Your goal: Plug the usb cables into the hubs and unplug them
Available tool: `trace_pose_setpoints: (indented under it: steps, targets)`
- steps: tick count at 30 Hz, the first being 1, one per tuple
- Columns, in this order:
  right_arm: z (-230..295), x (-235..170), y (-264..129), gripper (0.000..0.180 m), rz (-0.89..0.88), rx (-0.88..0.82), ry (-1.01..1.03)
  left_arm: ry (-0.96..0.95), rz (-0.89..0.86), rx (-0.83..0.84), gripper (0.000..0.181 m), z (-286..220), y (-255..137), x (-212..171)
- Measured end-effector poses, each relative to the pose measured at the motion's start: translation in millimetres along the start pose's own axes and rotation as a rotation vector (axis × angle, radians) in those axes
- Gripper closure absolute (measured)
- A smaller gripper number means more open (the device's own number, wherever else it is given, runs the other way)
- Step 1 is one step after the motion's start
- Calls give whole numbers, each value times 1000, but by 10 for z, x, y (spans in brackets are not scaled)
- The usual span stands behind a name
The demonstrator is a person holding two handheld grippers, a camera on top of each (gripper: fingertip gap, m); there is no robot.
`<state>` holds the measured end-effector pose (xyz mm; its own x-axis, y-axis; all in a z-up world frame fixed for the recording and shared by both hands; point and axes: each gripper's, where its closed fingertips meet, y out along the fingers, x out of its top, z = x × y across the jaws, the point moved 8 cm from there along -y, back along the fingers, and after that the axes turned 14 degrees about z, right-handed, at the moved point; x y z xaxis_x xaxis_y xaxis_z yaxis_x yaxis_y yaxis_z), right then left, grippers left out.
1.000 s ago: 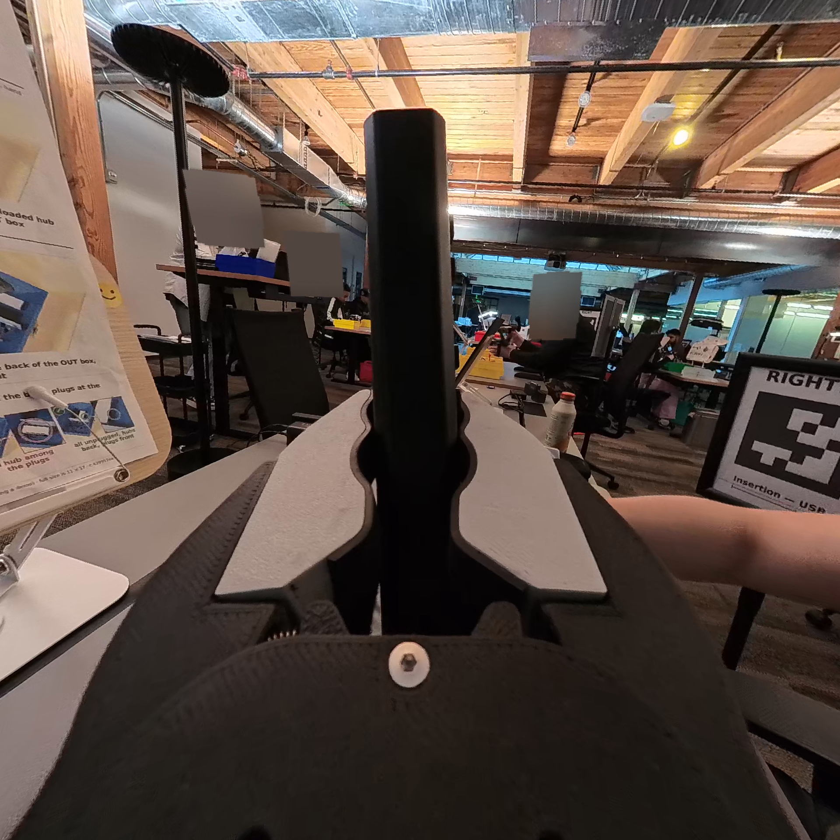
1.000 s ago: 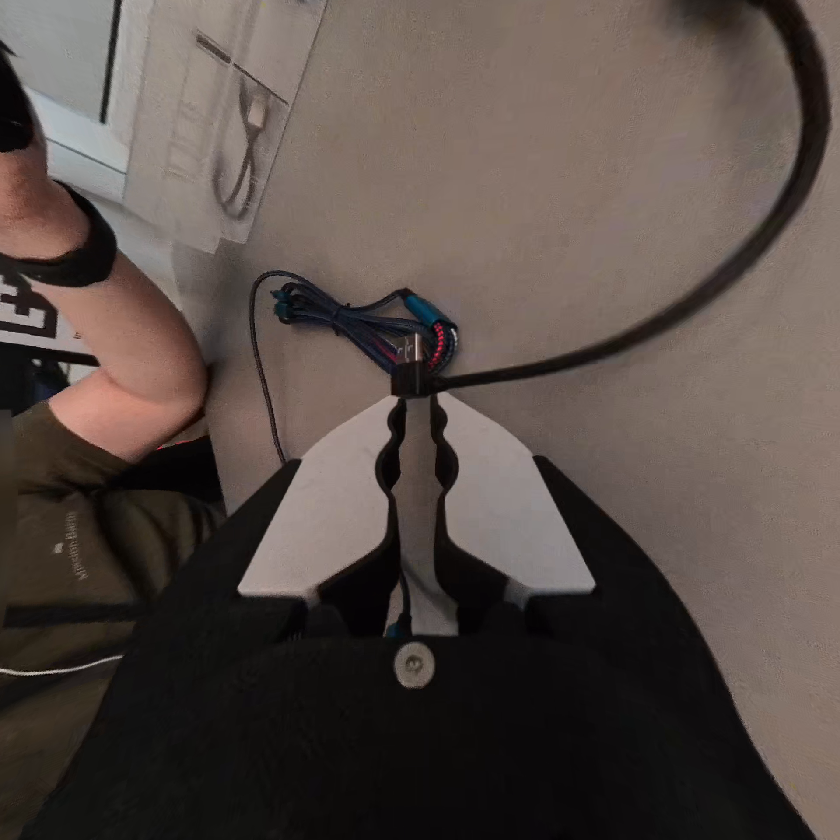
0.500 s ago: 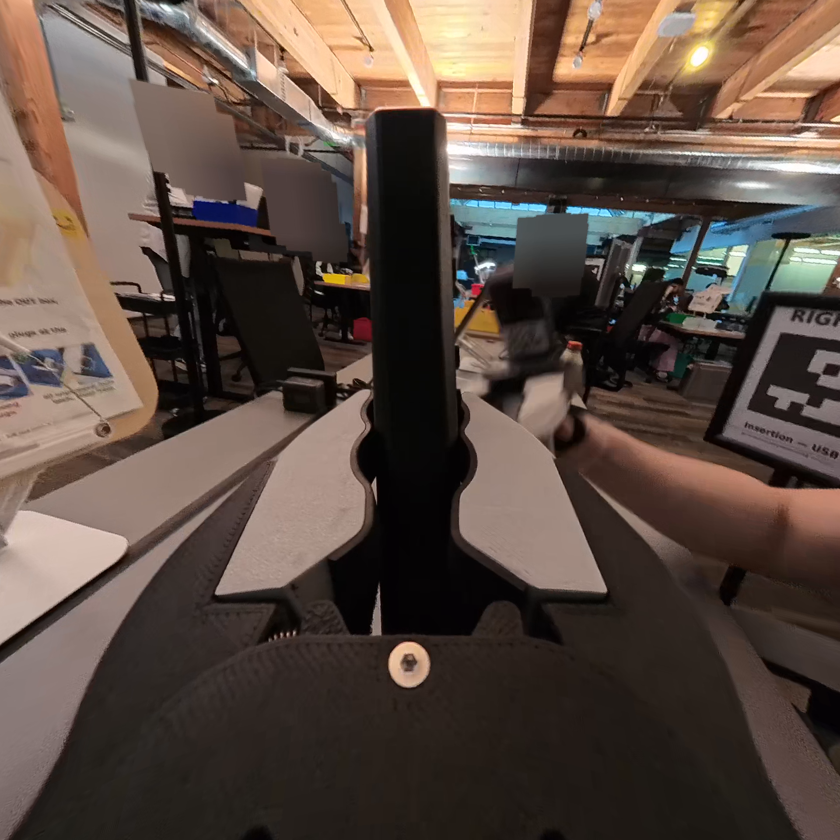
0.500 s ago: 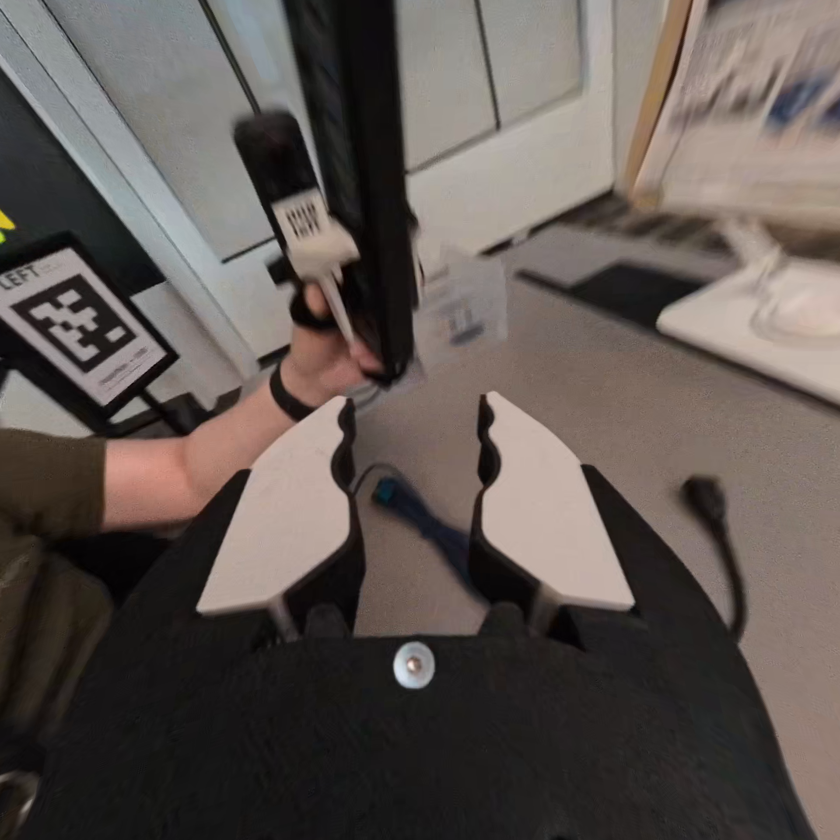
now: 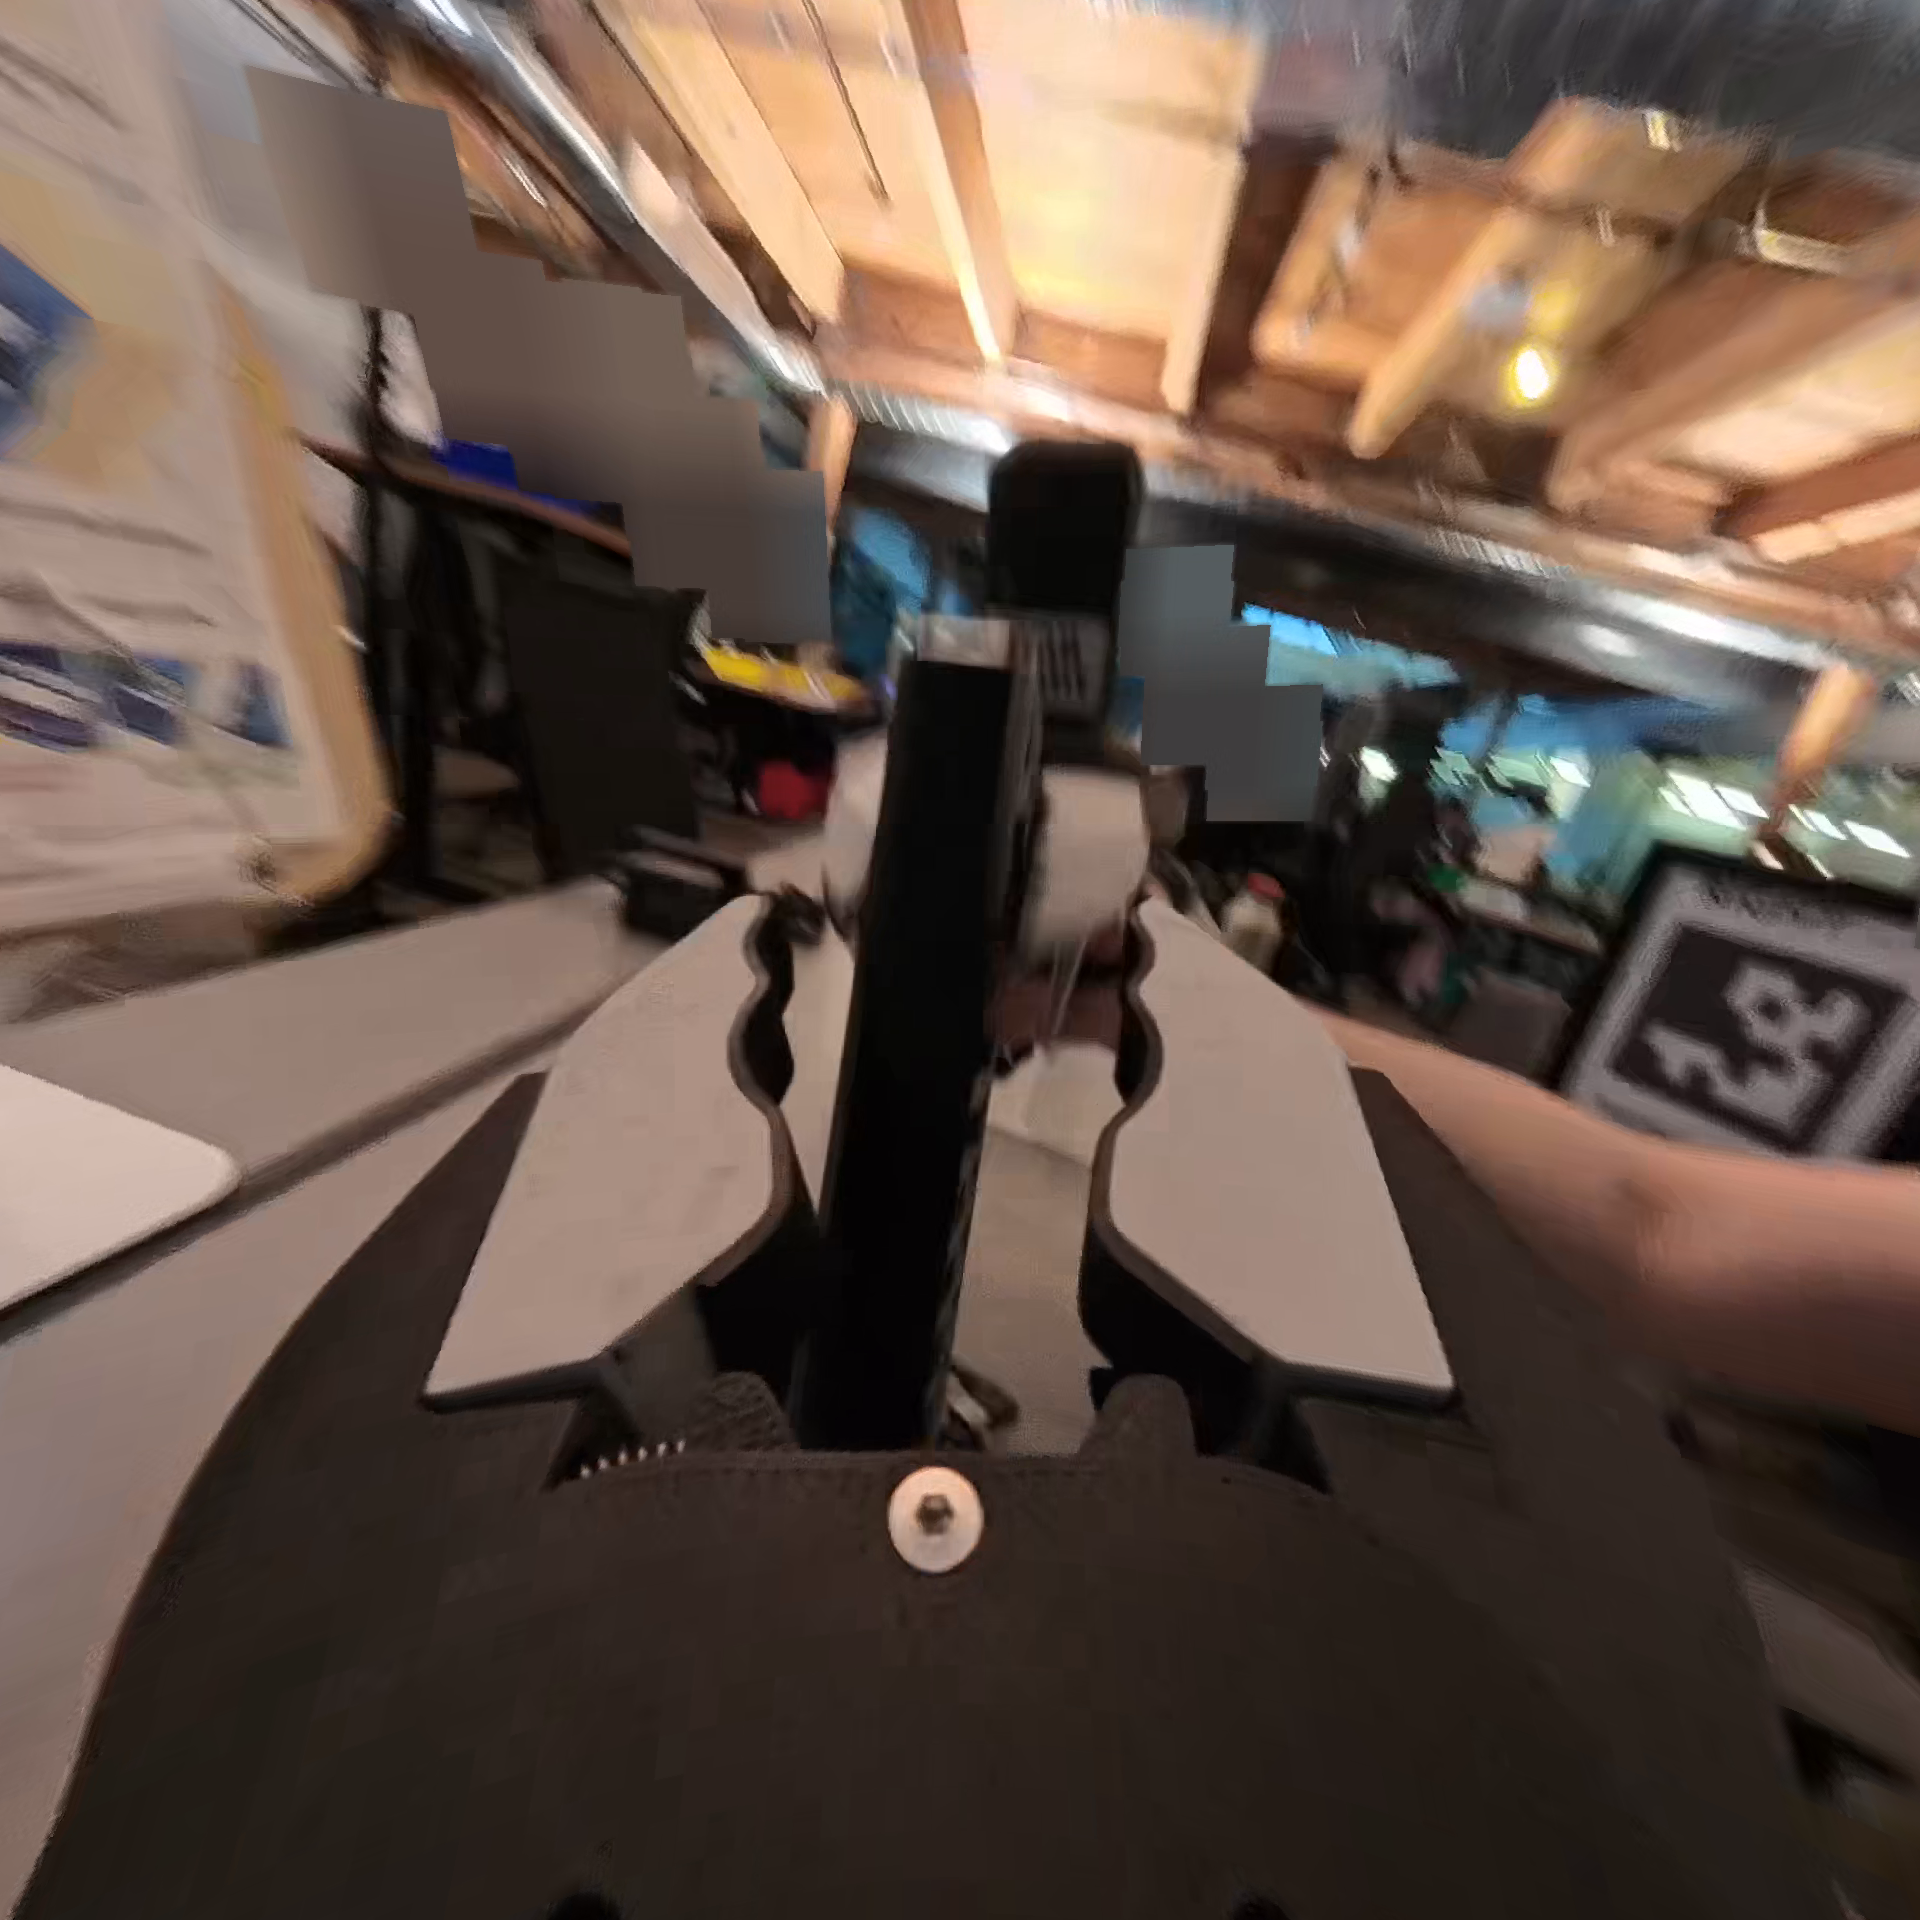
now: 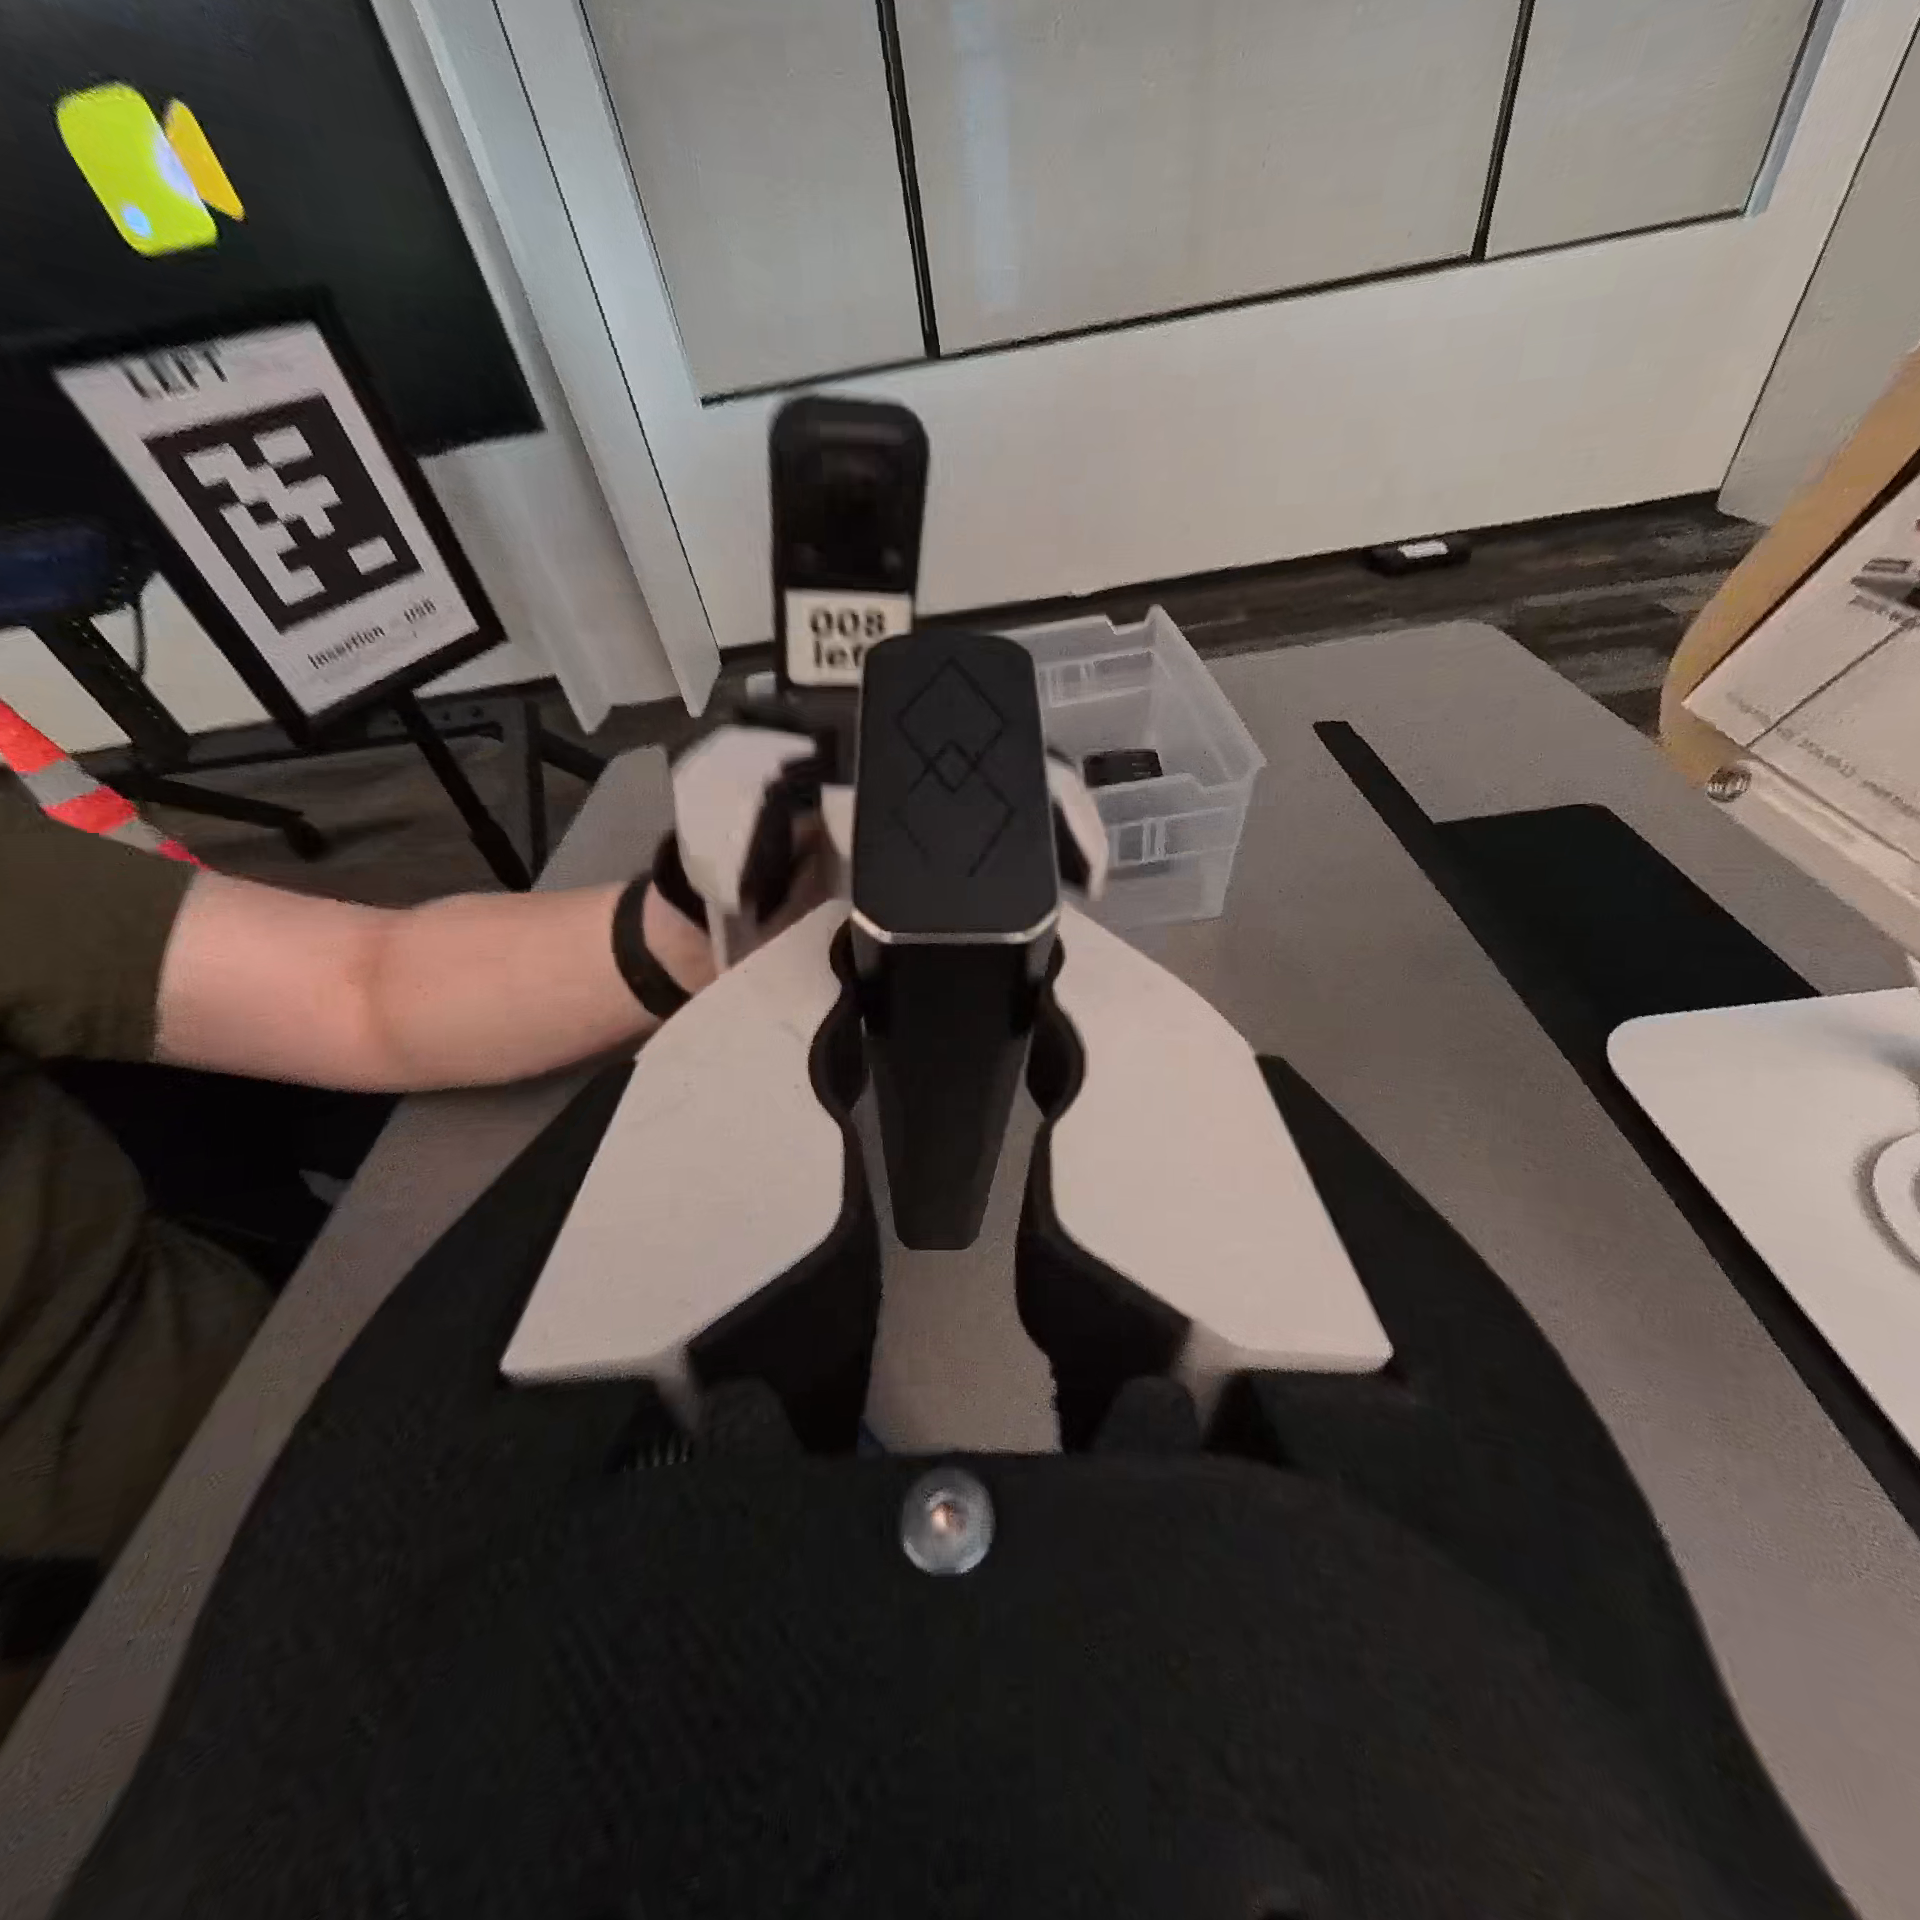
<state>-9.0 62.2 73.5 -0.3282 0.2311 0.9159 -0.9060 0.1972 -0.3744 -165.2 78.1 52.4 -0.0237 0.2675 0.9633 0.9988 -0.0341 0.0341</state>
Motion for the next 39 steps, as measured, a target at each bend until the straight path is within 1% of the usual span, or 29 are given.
trace_pose_setpoints:
  steps: [1, 2, 5, 7, 11, 15, 17, 20, 29, 30, 32, 36, 39]
  targets:
    - [-51, -42, 60, 152, 55, -19, -21, -4, -44, 68, 128, 23, -113, 84]
    - [-98, -91, 142, 152, 117, -33, -44, 11, -58, 127, 130, 24, -212, 160]
    - [-169, -220, 361, 152, 255, -30, -121, 129, -32, 205, 131, -127, -392, 369]
    - [-179, -260, 479, 152, 294, 5, -177, 181, -55, 181, 133, -291, -442, 489]
    - [-214, -300, 646, 152, 337, 80, -234, 213, -100, 107, 136, -525, -467, 620]
    - [-227, -348, 764, 152, 346, 147, -251, 199, -111, 42, 137, -601, -481, 662]
    - [-236, -391, 808, 151, 358, 176, -247, 187, -121, 30, 138, -599, -505, 675]
    - [-250, -408, 837, 152, 329, 205, -242, 179, -134, 15, 139, -602, -545, 694]
    - [-254, -451, 819, 151, 293, 228, -264, 188, -159, 12, 139, -634, -632, 739]
    - [-252, -453, 813, 150, 294, 225, -264, 190, -159, 12, 139, -640, -637, 743]
    - [-264, -462, 798, 139, 305, 193, -252, 191, -160, 13, 139, -646, -646, 749]
    - [-241, -457, 664, 135, 264, 89, -260, 196, -160, 15, 138, -656, -655, 757]
    - [-160, -467, 583, 130, 270, 67, -272, 195, -153, 18, 139, -652, -640, 748]
